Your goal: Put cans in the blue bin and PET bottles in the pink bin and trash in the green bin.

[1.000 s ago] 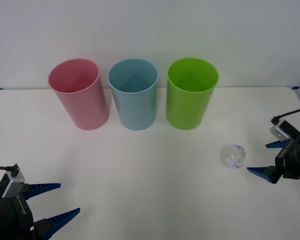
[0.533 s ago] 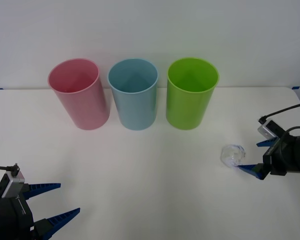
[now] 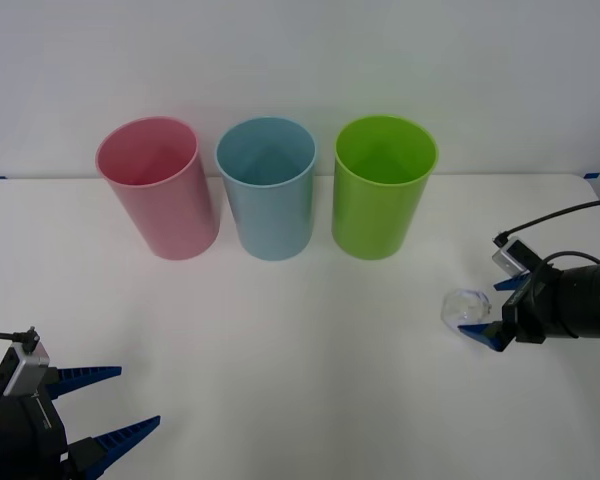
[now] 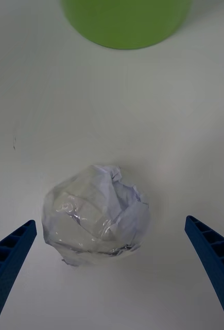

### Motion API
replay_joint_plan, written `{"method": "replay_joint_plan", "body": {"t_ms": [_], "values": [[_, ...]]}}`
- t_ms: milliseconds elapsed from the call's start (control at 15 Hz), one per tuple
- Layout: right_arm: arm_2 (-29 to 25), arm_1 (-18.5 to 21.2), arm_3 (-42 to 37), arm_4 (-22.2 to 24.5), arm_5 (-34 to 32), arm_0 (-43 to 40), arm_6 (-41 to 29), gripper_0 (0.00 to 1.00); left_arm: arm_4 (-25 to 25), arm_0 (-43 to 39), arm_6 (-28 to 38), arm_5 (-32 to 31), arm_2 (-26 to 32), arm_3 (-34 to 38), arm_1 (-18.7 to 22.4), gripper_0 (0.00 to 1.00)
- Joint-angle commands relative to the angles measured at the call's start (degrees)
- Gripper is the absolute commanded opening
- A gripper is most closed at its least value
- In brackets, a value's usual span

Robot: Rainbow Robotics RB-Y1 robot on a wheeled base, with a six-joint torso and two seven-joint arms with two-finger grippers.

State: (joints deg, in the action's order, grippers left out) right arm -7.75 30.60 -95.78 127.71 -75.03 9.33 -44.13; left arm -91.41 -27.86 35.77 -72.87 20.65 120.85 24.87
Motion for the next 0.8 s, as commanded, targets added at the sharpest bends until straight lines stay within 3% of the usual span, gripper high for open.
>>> {"method": "replay_joint_plan", "body": {"t_ms": [67, 267, 800], "values": [[2.0, 0.0, 1.9, 0.2, 1.9, 1.1, -0.1, 1.0, 0.0, 0.0, 0.0, 0.0, 0.0, 0.0, 0.0, 1.0], [4.6, 0.0, 4.8, 0.2, 4.6, 2.1, 0.1, 1.0, 0.0, 0.0, 0.0, 0.0, 0.0, 0.0, 0.0, 1.0], [5.6, -1.0, 5.5, 1.3, 5.6, 2.1, 0.0, 1.0, 0.0, 0.0, 0.0, 0.0, 0.0, 0.0, 0.0, 1.0]]}}
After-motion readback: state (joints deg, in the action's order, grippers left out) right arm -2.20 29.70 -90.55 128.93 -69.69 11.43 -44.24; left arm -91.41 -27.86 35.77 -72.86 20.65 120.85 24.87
